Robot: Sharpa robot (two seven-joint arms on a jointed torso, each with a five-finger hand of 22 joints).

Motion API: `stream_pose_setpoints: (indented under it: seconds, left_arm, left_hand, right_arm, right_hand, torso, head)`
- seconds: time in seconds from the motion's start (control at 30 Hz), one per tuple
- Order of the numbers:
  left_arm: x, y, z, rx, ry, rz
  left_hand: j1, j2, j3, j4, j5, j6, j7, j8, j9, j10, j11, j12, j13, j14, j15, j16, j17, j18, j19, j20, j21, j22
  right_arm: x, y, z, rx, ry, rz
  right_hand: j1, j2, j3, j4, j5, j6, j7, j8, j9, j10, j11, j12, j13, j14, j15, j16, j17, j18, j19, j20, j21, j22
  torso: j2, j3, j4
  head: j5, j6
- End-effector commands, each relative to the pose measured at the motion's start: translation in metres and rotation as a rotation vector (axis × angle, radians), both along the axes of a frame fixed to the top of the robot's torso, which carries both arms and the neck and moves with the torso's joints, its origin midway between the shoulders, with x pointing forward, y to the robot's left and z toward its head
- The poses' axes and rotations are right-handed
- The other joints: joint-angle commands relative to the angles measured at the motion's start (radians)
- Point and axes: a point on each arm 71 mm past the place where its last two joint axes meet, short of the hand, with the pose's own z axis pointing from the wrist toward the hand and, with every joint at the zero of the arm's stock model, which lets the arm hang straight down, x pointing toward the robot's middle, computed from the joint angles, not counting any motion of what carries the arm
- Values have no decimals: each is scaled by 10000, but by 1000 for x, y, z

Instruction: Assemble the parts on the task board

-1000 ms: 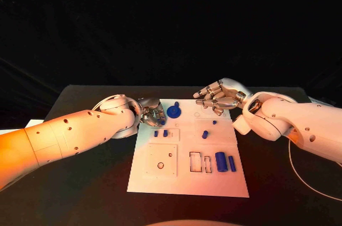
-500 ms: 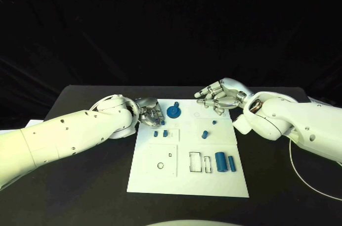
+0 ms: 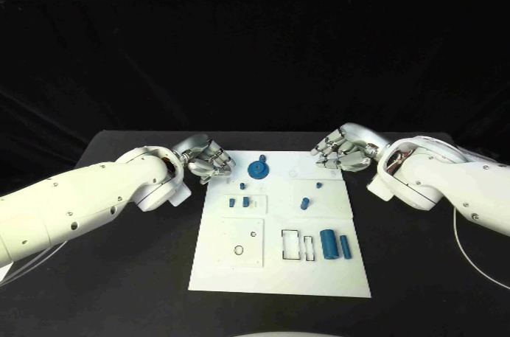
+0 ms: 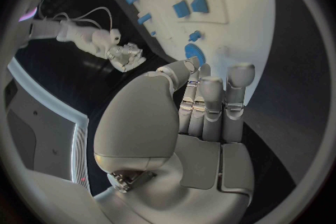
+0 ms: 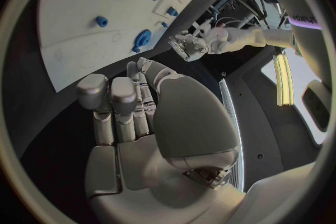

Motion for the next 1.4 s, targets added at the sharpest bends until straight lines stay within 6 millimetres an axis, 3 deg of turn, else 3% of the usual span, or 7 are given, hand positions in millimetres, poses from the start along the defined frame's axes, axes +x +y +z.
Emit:
stream_pose_setpoints:
  seconds: [0.03, 0.17, 0.33, 0.53, 0.77, 1.4]
  left_arm:
    - [-4, 1, 6, -6037, 1589, 1312]
    - [-12, 2, 4, -8461, 2495, 1793]
    - [-21, 3, -1, -9457, 2862, 1950]
    - [-26, 2, -4, -9799, 3007, 1945]
    - [-29, 1, -4, -9891, 3030, 1882]
    - [-29, 1, -4, -9841, 3048, 1828]
  left_hand:
    - [-323, 5, -366, 148, -51, 73, -43, 70, 14, 75, -29, 171, 60, -433, 1, -443, -690, 269, -466, 32, -865, -561]
    - [-661, 55, -945, 363, -69, 71, -113, 145, 24, 156, -88, 452, 175, -608, -18, -503, -858, 325, -674, 42, -1290, -836]
    - [-669, 230, -1629, 428, -47, 118, -217, 324, 54, 167, -185, 946, 404, -777, -92, -476, -1007, 363, -747, -13, -1679, -1110]
    - [-550, 354, -1892, 400, -35, 125, -253, 425, 66, 148, -233, 1271, 562, -791, -127, -391, -995, 364, -709, -48, -1779, -1187]
    - [-502, 387, -1957, 383, -30, 116, -257, 449, 66, 107, -238, 1356, 605, -796, -134, -370, -1002, 367, -702, -57, -1823, -1219]
    - [-410, 455, -2080, 348, -33, 83, -251, 493, 63, -9, -236, 1518, 683, -819, -136, -343, -1044, 371, -689, -66, -1908, -1279]
  right_arm:
    - [-6, 4, -6, -3353, -1202, 608]
    - [-10, 6, -10, -4672, -1730, 753]
    - [-12, 11, -13, -5666, -2255, 747]
    - [-13, 17, -17, -6483, -2430, 824]
    - [-17, 25, -25, -6927, -2180, 1125]
    - [-22, 38, -34, -6937, -1916, 1713]
  right_hand:
    - [-45, -128, 104, -23, -79, 136, -44, 25, 6, 117, -7, -346, -417, 122, -20, 131, 110, -158, 174, 3, 223, 298]
    - [-125, -190, 152, -24, -136, 200, -81, -12, -5, 96, 11, -670, -831, 162, -7, 169, 138, -192, 273, -1, 366, 487]
    - [-241, -291, 189, 12, -313, 180, -111, -117, -36, -28, 64, -1025, -1312, 169, 44, 56, 30, -181, 230, -3, 340, 449]
    - [-317, -389, 217, 49, -511, 189, -175, -227, -57, -123, 30, -1310, -1816, 174, 32, -81, -97, -160, 172, -19, 271, 369]
    - [-374, -436, 185, 98, -728, 238, -219, -286, -61, -154, -2, -1458, -2192, 199, -3, -198, -219, -162, 182, -48, 257, 367]
    - [-154, -201, 453, 30, -824, 592, -225, -268, -19, 361, -20, -1487, -2786, 268, -19, -216, -285, -198, 322, -83, 365, 528]
  torso:
    - [18, -8, 6]
    - [6, -34, 21]
    - [8, -24, 8]
    - [15, -35, 14]
    - [26, -22, -7]
    - [20, -22, 14]
  head:
    - [-81, 61]
    - [-264, 129]
    - [-380, 162]
    - [-398, 154]
    - [-393, 127]
    - [-366, 79]
